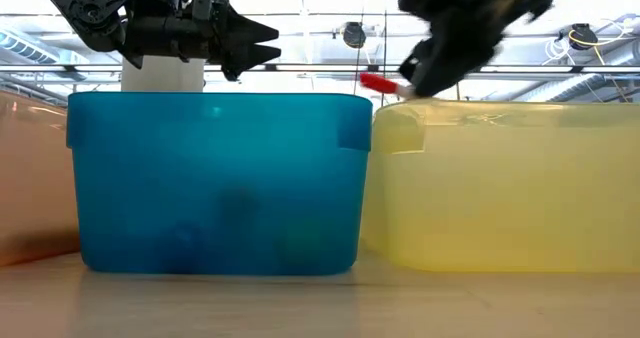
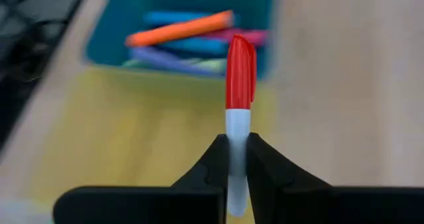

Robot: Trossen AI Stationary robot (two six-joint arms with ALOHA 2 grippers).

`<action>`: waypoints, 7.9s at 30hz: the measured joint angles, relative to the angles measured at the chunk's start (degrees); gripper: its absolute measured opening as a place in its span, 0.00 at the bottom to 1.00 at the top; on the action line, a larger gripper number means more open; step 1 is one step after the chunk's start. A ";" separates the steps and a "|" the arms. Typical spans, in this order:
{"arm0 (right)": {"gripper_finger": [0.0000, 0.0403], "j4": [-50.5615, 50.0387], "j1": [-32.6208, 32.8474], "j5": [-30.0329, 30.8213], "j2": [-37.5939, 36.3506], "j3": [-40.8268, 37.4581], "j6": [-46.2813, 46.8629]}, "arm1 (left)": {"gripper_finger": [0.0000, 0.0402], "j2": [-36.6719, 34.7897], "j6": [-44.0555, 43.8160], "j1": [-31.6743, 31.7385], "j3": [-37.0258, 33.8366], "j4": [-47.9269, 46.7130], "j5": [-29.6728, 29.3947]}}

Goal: Pick & Place Markers
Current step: Put the red highlighter pen into the yellow bin, then put the right black highlighter pen into the yellow bin, then put the pink white highlighter pen into the yellow bin

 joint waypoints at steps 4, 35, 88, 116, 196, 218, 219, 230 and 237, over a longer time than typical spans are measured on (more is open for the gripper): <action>0.05 0.26 7.52 5.59 1.66 -0.21 3.88 | 0.64 0.02 -0.49 -0.27 0.00 -0.33 -0.63; 0.23 -1.13 6.48 22.68 3.65 -0.17 -0.49 | 0.64 0.02 0.80 -1.43 0.00 -1.57 -3.06; 0.43 -4.87 -43.77 9.70 23.23 5.23 -16.57 | 0.64 0.02 2.64 -1.43 -0.02 -2.30 -6.60; 0.06 -8.23 -43.62 6.99 23.37 4.98 -17.17 | 0.64 0.02 2.44 -1.43 -0.02 -2.82 -6.60; 0.22 17.20 12.27 8.47 2.08 -9.57 4.59 | 0.64 0.02 2.44 -1.44 -0.02 -5.40 -7.04; 0.44 15.38 -8.27 24.12 -2.21 -6.72 -5.21 | 0.64 0.02 2.44 -1.44 -0.02 -5.38 -7.04; 0.44 13.42 -11.37 22.78 -2.12 -5.54 -5.31 | 0.64 0.02 2.44 -1.43 -0.02 -5.38 -7.05; 0.43 9.52 -37.83 8.61 7.05 0.23 -4.88 | 0.64 0.02 2.45 -1.44 -0.02 -5.35 -7.04; 0.43 9.59 -38.74 8.34 15.19 0.12 -6.78 | 0.64 0.02 2.64 -1.43 -0.02 -5.35 -7.06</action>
